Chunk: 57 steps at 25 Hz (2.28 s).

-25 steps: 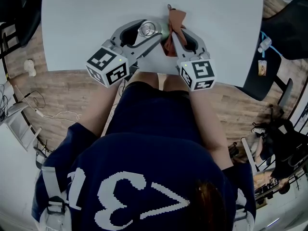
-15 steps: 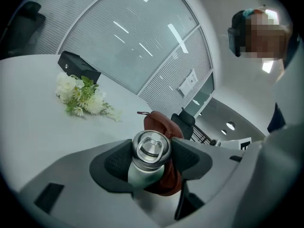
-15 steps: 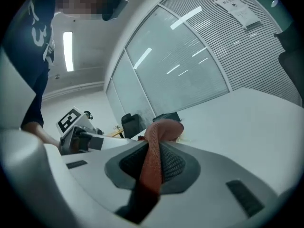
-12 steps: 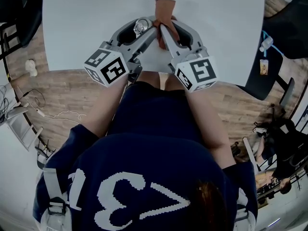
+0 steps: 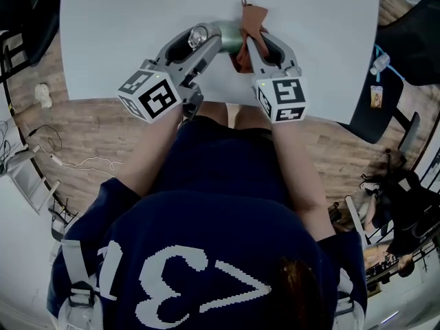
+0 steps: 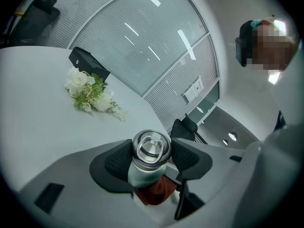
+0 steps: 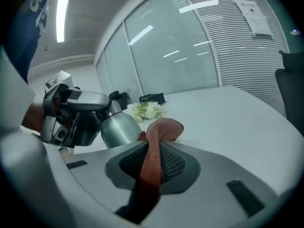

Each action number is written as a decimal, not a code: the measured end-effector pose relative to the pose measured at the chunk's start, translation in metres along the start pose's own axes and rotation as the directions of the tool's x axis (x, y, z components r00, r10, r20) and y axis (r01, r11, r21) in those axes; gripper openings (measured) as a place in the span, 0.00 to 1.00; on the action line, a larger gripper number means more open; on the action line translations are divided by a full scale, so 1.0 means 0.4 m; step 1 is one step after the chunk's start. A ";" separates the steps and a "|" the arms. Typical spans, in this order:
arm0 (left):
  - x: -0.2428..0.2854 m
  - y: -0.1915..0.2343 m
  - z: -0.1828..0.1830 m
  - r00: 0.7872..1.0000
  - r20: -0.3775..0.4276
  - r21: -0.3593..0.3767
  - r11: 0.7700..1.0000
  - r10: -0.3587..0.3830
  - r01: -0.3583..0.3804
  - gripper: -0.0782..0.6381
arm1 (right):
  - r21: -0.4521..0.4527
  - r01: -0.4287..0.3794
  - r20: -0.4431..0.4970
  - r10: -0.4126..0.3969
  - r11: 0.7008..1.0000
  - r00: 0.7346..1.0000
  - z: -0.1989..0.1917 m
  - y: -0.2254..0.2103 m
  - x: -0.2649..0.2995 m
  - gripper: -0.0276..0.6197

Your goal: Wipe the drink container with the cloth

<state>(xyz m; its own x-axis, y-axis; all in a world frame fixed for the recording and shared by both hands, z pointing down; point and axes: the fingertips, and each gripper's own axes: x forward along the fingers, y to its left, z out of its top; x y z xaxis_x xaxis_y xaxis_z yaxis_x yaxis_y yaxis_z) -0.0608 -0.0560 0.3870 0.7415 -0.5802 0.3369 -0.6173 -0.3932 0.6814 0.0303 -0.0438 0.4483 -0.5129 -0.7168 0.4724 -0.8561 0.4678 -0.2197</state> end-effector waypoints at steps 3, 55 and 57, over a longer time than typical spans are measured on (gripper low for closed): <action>-0.002 0.006 0.005 1.000 0.010 -0.034 0.999 0.009 -0.009 0.48 | 0.028 -0.083 0.108 0.079 0.996 0.991 0.068 0.061 -0.016 0.15; -0.006 0.028 -0.007 1.000 -0.005 -0.146 0.989 0.027 -0.027 0.48 | -0.323 -0.160 -0.052 0.151 0.933 0.987 -0.029 0.181 -0.051 0.16; -0.006 0.026 -0.008 1.000 -0.006 -0.146 0.989 0.024 -0.025 0.48 | -0.272 -0.114 -0.113 0.086 0.956 0.990 -0.081 0.118 -0.053 0.16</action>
<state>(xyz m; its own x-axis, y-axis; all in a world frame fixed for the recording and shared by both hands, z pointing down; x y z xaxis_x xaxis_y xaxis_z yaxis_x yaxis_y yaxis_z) -0.0682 -0.0566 0.3956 0.7278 -0.5852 0.3575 -0.5908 -0.2705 0.7601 0.0030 0.0103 0.4553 -0.5740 -0.6111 0.5450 -0.7426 0.6690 -0.0319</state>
